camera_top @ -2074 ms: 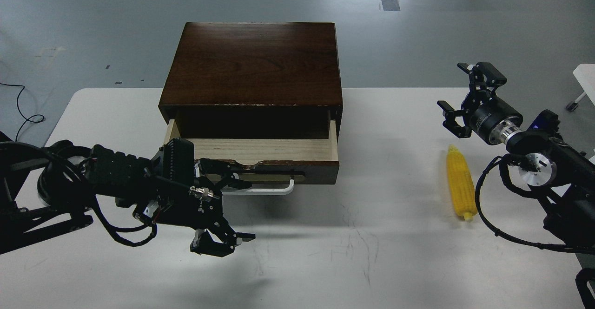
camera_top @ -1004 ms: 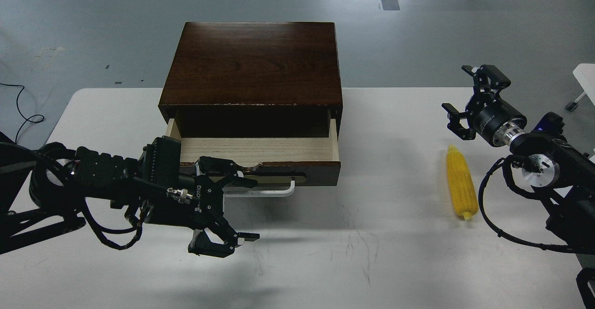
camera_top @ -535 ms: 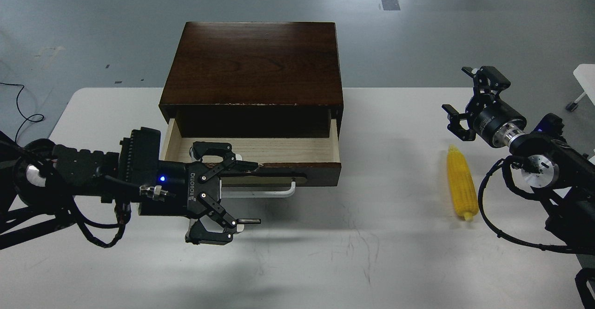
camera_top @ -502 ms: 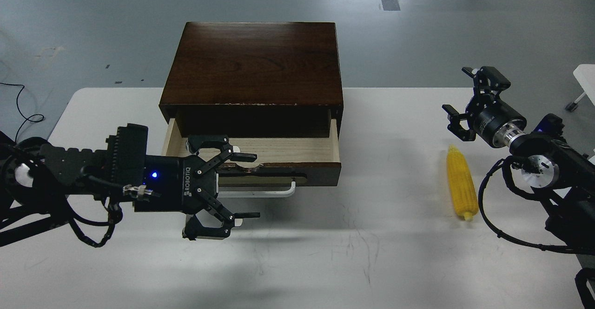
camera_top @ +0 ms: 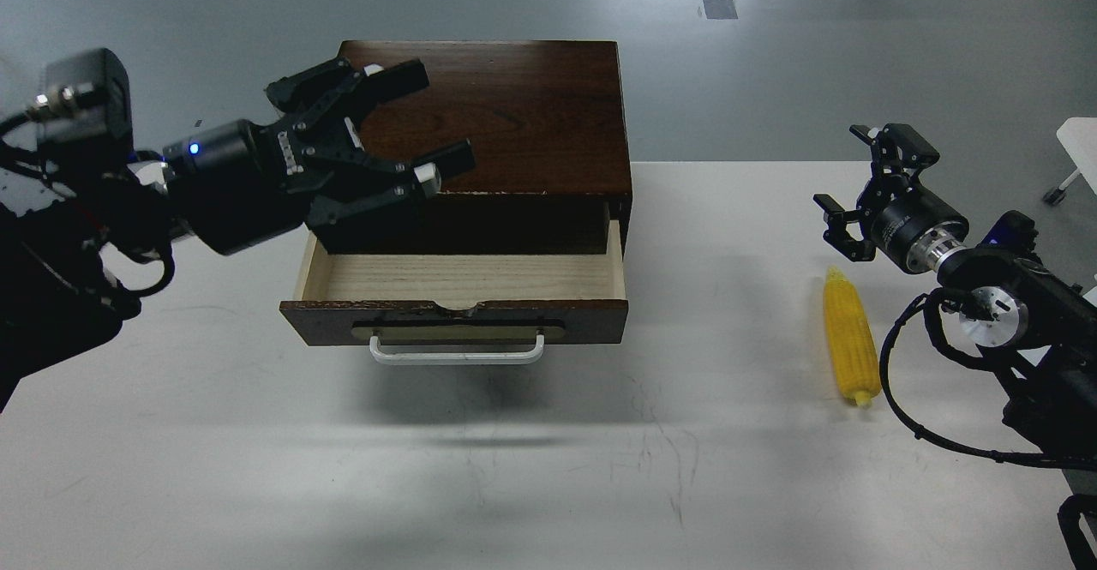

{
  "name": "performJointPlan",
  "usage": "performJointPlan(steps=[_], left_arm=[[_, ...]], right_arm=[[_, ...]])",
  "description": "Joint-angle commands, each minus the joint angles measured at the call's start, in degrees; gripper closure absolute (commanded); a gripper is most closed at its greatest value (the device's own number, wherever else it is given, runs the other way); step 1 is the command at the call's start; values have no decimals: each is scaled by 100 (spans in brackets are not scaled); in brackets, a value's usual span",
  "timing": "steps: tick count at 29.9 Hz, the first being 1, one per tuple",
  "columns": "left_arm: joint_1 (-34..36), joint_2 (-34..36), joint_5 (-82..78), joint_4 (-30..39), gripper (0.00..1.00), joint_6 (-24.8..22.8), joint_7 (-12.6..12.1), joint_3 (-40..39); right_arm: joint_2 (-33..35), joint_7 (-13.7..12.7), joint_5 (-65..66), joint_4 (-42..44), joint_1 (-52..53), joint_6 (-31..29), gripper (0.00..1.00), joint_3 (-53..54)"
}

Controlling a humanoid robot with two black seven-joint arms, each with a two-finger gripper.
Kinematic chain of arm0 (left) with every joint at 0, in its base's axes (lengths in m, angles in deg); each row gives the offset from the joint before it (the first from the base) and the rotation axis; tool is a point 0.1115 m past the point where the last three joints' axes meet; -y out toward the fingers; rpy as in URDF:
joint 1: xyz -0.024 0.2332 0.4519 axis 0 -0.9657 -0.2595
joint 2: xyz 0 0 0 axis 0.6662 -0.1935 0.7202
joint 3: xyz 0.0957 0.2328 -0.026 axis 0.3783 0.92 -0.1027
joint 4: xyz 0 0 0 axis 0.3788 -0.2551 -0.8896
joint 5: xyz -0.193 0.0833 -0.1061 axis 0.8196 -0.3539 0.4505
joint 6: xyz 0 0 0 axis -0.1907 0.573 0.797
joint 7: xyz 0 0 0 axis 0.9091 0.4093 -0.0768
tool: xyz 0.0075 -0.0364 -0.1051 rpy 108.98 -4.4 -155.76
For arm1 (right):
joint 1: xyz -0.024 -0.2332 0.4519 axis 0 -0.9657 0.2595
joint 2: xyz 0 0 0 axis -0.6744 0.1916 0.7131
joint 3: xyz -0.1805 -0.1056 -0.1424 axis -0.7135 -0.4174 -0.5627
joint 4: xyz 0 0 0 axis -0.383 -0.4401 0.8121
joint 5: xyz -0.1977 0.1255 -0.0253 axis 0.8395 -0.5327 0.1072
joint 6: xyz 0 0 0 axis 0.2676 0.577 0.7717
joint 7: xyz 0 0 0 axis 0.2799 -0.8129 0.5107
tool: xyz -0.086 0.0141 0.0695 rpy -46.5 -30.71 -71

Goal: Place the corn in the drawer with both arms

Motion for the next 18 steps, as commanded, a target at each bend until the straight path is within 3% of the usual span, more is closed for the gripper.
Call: performJointPlan(steps=[1, 2, 3, 5, 7, 8, 9, 12, 15, 18], left_arm=[[41, -244, 3489, -993, 1, -1018, 0, -602], [41, -402, 4264, -1458, 1, -1378, 0, -743], [41, -404, 4272, -1463, 1, -1382, 0, -745], [41, -684, 5227, -2286, 1, -1847, -23, -876], [24, -1105, 5922, -3601, 1, -2320, -836, -877], [15, -1211, 6046, -3938, 1, -2453, -1049, -877], [-12, -1465, 6169, -4603, 1, -2698, -1469, -868], [-64, -2027, 6214, -5764, 1, -3094, -2060, -877], [-187, -2424, 6354, -6891, 1, -3805, -2150, -894], [-310, -2495, 6722, -7254, 1, -4351, -2159, -885]], right_arm=[[1, 0, 0, -111, 21, -26, 0, -8], [18, 0, 18, -181, 13, -34, 0, -87], [19, 0, 18, -182, 12, -35, 0, -88], [80, 9, 53, -384, 30, -35, 0, -316], [325, 18, 106, -629, 91, -35, 0, -447], [422, 18, 123, -674, 109, -35, 0, -474], [614, 18, 193, -805, 127, -35, 0, -544], [931, 35, 613, -1086, 197, -35, 0, -746], [1431, 236, 1376, -1455, 224, -26, 0, -834], [1941, 605, 2395, -1920, 223, -8, 0, -983]])
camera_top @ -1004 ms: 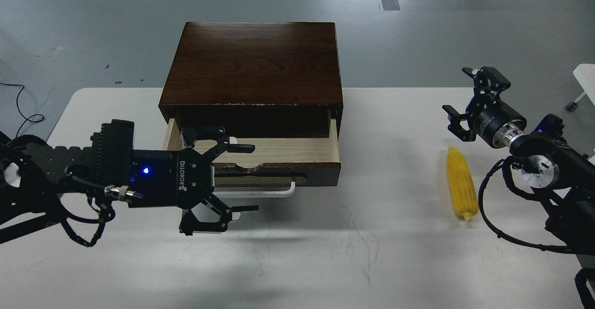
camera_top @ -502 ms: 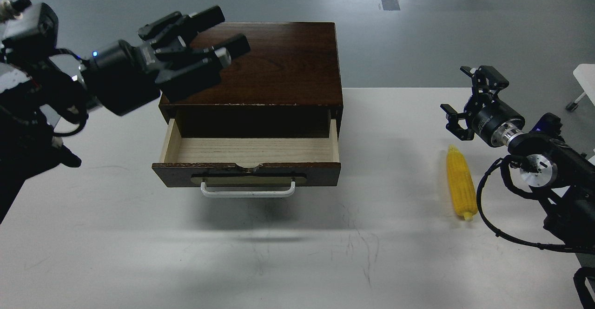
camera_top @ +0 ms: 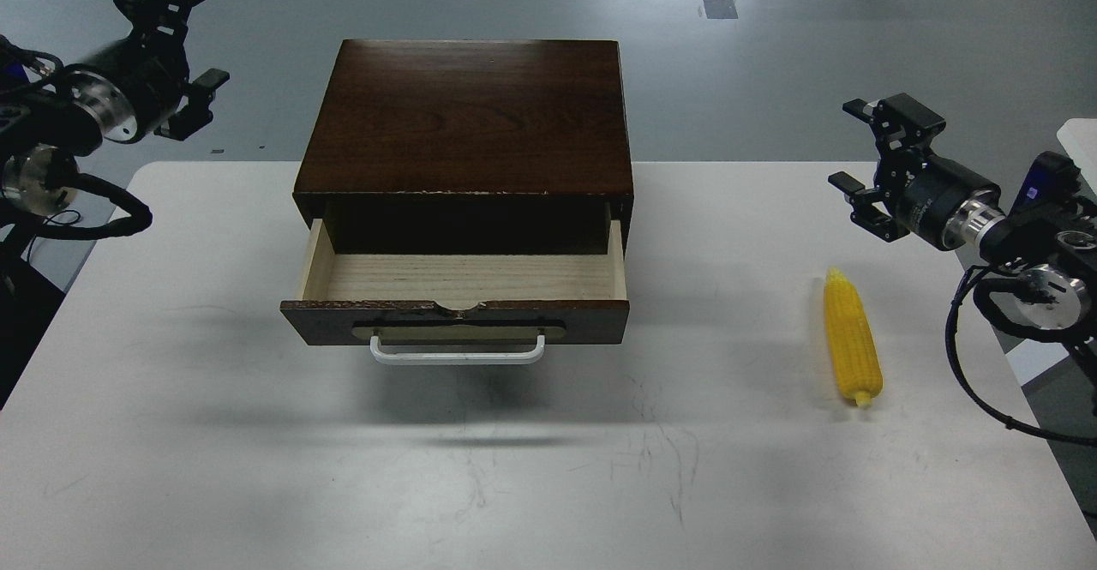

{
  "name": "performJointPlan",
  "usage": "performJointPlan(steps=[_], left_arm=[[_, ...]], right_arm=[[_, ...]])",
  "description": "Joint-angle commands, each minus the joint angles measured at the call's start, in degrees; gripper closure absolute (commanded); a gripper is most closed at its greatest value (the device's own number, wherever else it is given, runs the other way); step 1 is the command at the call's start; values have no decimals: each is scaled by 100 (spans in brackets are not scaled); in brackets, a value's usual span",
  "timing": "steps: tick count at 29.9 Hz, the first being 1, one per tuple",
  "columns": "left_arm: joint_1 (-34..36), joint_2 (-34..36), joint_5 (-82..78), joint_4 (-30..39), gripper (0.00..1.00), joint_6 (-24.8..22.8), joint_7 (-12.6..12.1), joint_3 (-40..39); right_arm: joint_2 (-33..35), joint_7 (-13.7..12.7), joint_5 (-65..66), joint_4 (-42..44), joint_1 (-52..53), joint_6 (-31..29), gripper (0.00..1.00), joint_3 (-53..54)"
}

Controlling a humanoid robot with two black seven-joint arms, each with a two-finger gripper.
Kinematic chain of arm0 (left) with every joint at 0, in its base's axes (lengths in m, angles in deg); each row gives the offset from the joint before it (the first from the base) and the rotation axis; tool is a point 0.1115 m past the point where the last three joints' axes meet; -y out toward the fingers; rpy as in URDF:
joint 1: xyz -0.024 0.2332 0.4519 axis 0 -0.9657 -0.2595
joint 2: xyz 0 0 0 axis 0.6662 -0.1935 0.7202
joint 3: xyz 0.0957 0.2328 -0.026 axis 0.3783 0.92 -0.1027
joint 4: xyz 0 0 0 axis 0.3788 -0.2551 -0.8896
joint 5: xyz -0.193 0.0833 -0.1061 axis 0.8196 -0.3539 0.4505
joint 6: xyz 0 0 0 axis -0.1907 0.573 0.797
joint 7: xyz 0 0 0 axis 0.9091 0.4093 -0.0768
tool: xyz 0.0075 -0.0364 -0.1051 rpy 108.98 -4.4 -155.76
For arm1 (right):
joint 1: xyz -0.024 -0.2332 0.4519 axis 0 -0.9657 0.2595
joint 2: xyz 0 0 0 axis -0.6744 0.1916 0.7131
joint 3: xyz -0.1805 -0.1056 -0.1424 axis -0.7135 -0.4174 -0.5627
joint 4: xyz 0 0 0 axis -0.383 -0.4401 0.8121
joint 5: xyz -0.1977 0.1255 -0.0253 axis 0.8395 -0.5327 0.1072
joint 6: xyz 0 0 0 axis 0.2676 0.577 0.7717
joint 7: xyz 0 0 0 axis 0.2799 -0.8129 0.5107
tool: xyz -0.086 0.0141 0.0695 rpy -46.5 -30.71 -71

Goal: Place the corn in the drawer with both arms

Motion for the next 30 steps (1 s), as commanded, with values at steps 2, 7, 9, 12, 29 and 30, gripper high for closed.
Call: performJointPlan(steps=[2, 7, 9, 12, 29, 30], left_arm=[[-258, -112, 434, -499, 1, -686, -40, 7], [-425, -112, 434, -499, 1, -730, -13, 16], [-478, -121, 425, -499, 1, -730, -4, 16], [-487, -138, 416, -499, 1, -730, -4, 42], [-478, -50, 372, -429, 1, -748, 31, 77], [-478, -50, 364, -429, 1, -748, 31, 77]], right_arm=[[915, 485, 1770, -846, -6, 51, 0, -258], [1663, 380, 3607, -1445, 3, 271, 0, -767], [1874, 292, 4519, -1445, 38, 297, 0, -1179], [2042, 257, 4927, -1480, 38, 298, 0, -1444], [1234, 28, 4980, -1428, -76, 922, 4, -2288], [1207, 2, 4980, -1419, -76, 922, 4, -2323]])
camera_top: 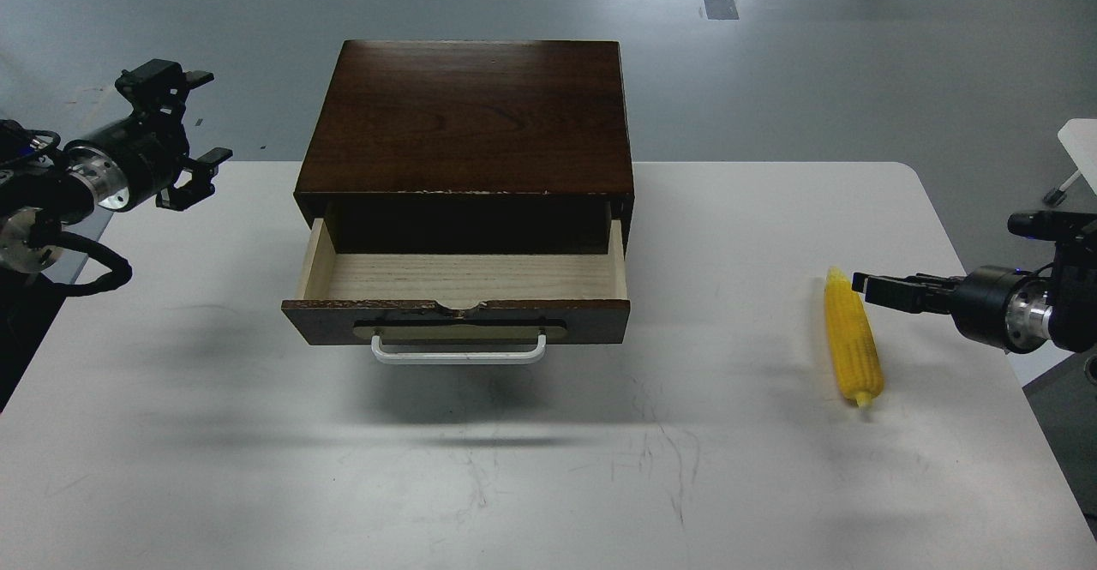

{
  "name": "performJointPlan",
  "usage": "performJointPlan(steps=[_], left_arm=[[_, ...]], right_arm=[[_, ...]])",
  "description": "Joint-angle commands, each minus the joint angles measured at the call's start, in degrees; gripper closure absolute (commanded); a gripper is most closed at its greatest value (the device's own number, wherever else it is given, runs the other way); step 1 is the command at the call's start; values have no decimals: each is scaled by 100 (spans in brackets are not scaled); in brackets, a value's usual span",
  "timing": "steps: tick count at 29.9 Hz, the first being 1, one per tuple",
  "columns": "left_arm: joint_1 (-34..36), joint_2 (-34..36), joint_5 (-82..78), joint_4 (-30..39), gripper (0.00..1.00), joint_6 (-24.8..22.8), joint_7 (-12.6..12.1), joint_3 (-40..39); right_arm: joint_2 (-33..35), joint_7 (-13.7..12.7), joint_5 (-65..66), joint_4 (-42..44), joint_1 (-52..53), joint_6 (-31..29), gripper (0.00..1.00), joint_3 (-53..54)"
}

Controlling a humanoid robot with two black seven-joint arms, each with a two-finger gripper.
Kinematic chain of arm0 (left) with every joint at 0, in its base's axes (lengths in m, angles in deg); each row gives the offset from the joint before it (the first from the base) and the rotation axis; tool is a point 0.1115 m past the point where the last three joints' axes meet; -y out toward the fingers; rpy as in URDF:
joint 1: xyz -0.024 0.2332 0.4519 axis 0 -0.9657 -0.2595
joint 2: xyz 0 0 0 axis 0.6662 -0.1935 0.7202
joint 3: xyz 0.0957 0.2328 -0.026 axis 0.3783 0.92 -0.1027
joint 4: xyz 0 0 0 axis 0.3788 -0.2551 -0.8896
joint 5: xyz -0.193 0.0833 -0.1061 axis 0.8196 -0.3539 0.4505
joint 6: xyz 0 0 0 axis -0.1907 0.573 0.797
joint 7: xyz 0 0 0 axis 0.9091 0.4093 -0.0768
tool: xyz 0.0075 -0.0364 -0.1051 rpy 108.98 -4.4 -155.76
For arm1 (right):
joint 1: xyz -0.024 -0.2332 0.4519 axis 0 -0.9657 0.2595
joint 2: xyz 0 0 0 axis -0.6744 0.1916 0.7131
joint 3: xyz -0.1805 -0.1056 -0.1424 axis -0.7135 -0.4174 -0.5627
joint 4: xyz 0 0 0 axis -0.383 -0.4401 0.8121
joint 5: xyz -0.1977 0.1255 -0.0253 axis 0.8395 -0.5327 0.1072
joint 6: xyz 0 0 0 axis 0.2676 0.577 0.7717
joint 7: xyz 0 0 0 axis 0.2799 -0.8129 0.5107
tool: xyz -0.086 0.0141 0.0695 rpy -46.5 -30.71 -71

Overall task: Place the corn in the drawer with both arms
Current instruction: 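Lower the right gripper onto the yellow corn cob, then grasp the corn with the right gripper and lift it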

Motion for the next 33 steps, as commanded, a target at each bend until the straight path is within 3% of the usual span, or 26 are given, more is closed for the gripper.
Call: performJointPlan(steps=[1, 3, 6, 12, 13, 20, 25, 33], left_arm=[[-8, 6, -10, 0, 1, -1, 1, 8], [-8, -11, -19, 0, 1, -27, 1, 8], [-8, -11, -19, 9, 1, -27, 10, 17], [-8, -3, -19, 26, 1, -27, 89, 17], [-16, 6, -28, 26, 1, -45, 89, 25], [-25, 94, -28, 26, 1, -142, 98, 25], [-16, 112, -28, 26, 1, -150, 98, 25], [1, 59, -63, 26, 1, -142, 98, 25]], right_arm=[[-132, -100, -5, 36, -3, 11, 4, -197], [-141, -258, -5, 63, 5, 19, 4, -346], [-149, -258, -5, 124, 6, 19, 6, -373], [-369, -267, -5, 256, -38, 37, 19, -478], [-387, -267, -5, 256, -47, 37, 27, -479], [-597, -267, -14, 406, -56, 55, 32, -522], [-606, -267, -14, 432, -47, 177, 69, -645], [-598, -206, -31, 388, 40, 555, 87, -646]])
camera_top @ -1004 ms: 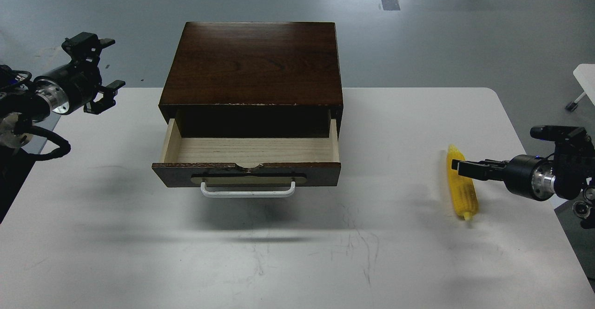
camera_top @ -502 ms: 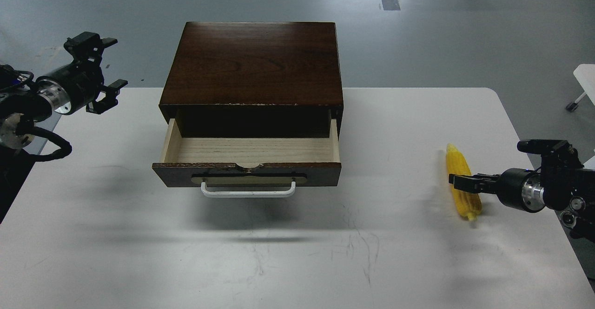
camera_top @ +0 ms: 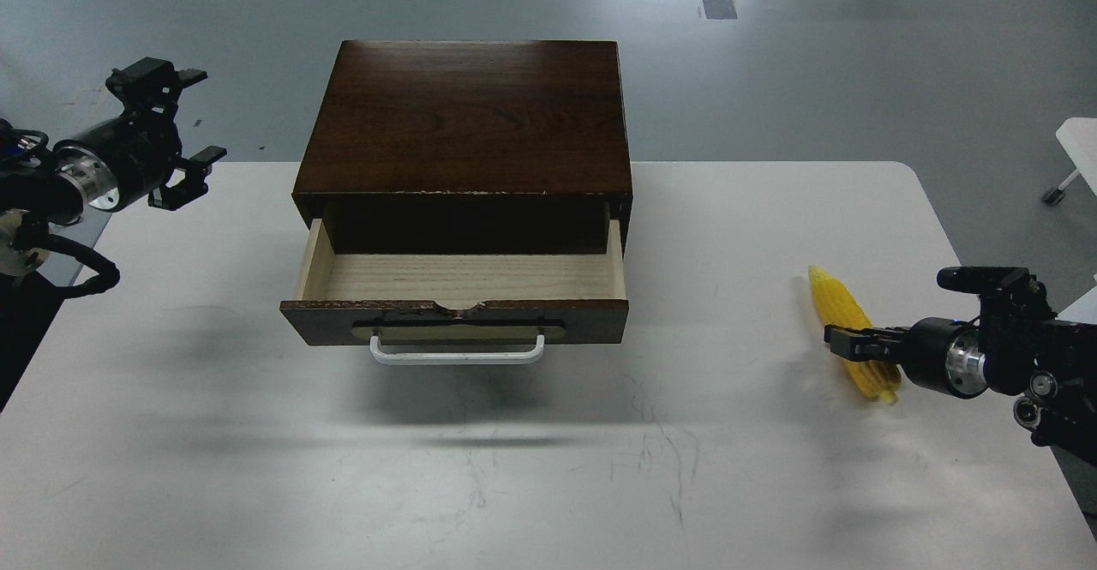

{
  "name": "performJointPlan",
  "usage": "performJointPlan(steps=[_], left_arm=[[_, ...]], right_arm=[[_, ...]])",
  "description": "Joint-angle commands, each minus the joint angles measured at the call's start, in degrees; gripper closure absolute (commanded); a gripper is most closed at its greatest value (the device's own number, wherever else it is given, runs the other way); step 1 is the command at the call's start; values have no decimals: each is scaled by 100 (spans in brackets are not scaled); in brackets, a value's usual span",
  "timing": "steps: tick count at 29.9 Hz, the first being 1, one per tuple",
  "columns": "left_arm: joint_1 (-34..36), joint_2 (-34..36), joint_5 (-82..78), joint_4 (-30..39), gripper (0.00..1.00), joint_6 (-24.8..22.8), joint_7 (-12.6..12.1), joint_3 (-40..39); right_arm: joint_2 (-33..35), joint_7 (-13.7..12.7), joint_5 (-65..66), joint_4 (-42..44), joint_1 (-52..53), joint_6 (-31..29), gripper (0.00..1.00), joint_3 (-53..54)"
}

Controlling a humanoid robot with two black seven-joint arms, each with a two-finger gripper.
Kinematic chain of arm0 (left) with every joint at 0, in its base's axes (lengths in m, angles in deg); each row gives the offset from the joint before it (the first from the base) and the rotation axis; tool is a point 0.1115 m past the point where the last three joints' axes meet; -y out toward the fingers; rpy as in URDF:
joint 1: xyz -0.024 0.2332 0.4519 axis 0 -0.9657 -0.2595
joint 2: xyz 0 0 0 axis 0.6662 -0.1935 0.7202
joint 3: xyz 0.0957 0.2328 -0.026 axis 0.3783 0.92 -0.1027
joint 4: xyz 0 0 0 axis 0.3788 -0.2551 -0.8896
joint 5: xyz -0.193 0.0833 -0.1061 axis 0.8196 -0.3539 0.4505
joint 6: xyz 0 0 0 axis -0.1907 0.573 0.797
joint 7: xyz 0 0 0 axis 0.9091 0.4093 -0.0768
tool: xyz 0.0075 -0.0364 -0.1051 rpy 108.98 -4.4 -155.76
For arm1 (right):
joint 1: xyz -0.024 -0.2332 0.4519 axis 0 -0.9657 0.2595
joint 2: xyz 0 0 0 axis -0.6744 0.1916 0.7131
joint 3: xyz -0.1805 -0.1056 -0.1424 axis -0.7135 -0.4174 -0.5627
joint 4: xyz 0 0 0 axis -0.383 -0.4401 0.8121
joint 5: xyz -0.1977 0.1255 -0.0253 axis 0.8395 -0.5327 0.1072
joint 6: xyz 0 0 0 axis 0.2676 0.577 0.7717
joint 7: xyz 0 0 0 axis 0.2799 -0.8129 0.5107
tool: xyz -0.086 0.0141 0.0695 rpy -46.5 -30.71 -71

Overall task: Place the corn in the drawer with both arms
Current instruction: 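Grasp the corn with the right gripper and lift it, then lower the held corn into the open drawer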

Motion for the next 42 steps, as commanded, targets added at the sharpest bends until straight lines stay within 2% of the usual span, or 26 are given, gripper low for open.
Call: performJointPlan(steps=[1, 4, 6, 10, 14, 16, 18, 20, 28, 34, 38, 42], left_arm=[[13, -22, -34, 0, 1, 4, 0, 0], [13, -13, -34, 0, 1, 4, 0, 0], [22, 13, -34, 0, 1, -5, 0, 0], [40, 22, -34, 0, 1, -5, 0, 0], [40, 31, -34, 0, 1, 4, 0, 0], [40, 31, -34, 0, 1, 4, 0, 0], [40, 31, -34, 0, 1, -5, 0, 0], [57, 40, -34, 0, 1, 4, -18, 0], [66, 40, -25, -9, 1, 4, -44, 0], [57, 127, -25, -9, 1, 4, -26, 0], [57, 207, -25, -9, 1, 4, -26, 0], [40, 224, -25, -9, 1, 4, -18, 0]], right_arm=[[11, 54, -17, -25, 66, 191, 87, 29], [46, 81, 1, -69, 268, 463, 88, 46], [125, 255, 44, -165, 863, 753, 88, 3], [336, 563, 473, -263, 1726, 895, 88, -59], [223, 1160, 1957, -263, 2885, 1263, 88, -260], [109, 1311, 2319, -254, 3159, 1395, 88, -357], [-154, 1652, 2907, -254, 3650, 1658, 89, -585], [-435, 1870, 3216, -263, 3923, 1817, 89, -770], [-1895, 1870, 3464, -420, 4733, 1792, 88, -1078], [-2695, 1839, 3446, -552, 4927, 1089, 87, -1263], [-2696, 1611, 3358, -851, 4778, 747, 87, -1368], [-2652, 1558, 3297, -1089, 4602, 482, 87, -1369]])
